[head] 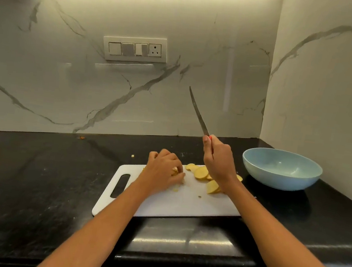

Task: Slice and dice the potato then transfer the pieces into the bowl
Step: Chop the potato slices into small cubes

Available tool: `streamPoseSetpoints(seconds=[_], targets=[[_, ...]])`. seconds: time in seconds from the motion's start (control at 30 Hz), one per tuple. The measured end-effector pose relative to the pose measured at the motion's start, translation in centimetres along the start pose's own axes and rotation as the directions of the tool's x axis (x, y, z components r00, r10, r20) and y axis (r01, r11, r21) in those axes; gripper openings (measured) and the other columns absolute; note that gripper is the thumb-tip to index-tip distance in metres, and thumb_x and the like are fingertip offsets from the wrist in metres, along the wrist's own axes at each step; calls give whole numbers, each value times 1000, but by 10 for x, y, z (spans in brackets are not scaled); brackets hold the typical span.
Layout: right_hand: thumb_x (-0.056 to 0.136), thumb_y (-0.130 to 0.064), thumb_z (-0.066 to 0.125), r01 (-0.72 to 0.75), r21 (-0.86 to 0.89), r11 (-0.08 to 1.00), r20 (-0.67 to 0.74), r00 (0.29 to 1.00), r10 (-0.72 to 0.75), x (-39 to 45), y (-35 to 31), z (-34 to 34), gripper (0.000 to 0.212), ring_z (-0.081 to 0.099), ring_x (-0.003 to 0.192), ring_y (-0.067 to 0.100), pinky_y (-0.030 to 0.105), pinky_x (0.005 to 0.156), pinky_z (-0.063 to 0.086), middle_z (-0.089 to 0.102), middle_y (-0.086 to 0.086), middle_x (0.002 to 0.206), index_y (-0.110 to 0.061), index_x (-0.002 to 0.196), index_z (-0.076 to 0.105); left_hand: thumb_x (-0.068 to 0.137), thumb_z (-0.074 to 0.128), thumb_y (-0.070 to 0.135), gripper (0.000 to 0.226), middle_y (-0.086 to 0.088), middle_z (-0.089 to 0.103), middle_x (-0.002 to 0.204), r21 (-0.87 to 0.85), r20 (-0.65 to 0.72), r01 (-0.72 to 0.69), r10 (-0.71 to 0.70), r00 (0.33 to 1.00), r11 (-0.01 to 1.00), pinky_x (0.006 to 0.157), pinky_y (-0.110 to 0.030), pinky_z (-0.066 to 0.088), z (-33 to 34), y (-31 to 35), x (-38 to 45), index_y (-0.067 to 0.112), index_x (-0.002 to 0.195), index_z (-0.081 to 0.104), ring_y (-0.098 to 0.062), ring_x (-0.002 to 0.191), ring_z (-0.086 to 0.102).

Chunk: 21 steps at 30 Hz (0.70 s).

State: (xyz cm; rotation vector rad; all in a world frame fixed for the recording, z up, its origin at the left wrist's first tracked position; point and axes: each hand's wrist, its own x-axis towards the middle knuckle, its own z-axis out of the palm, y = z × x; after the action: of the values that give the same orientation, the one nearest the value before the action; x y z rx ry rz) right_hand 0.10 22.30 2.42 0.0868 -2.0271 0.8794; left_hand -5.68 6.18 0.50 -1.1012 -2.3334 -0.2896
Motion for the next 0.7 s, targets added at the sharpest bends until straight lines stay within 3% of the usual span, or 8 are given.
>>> streamPoseSetpoints(seconds=[0.13,0.2,0.27,0.37,0.5,0.63,0.7], targets=[[100,-25,38,13,-25,1000,15,1000,-13,0,2,0,27,45,47,8,17,46,35,47,-6,54,-12,79,51,91,55,31,16,8,63,106,-234,-58,189,-208,976,954,89,-30,23,3,-16,6,23,96,69,-13,109,47],[100,-25,38,12,-26,1000,18,1000,-11,0,3,-1,28,45,47,8,17,46,35,47,-6,54,-12,79,51,91,57,28,15,9,65,95,-390,-54,236,-278,959,890,94,-40,37,3,-24,6,22,93,70,-16,102,53],[100,-25,38,0,-17,1000,10,1000,0,0,3,-2,28,45,47,8,18,46,35,47,-6,54,-12,79,51,91,57,27,15,10,65,88,-494,-67,252,-325,943,832,87,-47,46,0,-26,5,22,91,70,-16,93,59],[100,-25,38,-15,11,1000,-26,1000,15,1,4,-6,30,47,49,13,26,49,38,49,-2,55,-11,77,51,90,59,24,12,7,66,86,-583,-41,262,-350,936,769,78,-30,46,-12,-22,2,19,90,70,-9,84,59],[100,-23,38,-57,33,998,-82,995,60,2,4,-12,32,44,49,10,23,48,36,46,-4,53,-12,73,49,83,67,26,8,8,67,93,-658,111,297,-301,947,692,74,-13,35,-34,-16,-13,20,89,69,-1,92,56],[100,-24,38,-77,43,996,-78,994,80,1,4,-12,32,43,49,8,21,48,35,46,-6,54,-11,74,50,76,75,15,22,6,65,99,-622,348,436,-270,898,650,82,-21,44,-57,-30,-33,25,94,67,-8,98,56],[100,-25,38,-78,32,996,-64,995,80,0,4,-12,31,44,49,7,20,48,36,46,-6,54,-11,75,51,74,76,7,29,4,65,103,-581,519,517,-202,830,629,83,-19,44,-62,-40,-43,23,96,67,-11,100,57]])
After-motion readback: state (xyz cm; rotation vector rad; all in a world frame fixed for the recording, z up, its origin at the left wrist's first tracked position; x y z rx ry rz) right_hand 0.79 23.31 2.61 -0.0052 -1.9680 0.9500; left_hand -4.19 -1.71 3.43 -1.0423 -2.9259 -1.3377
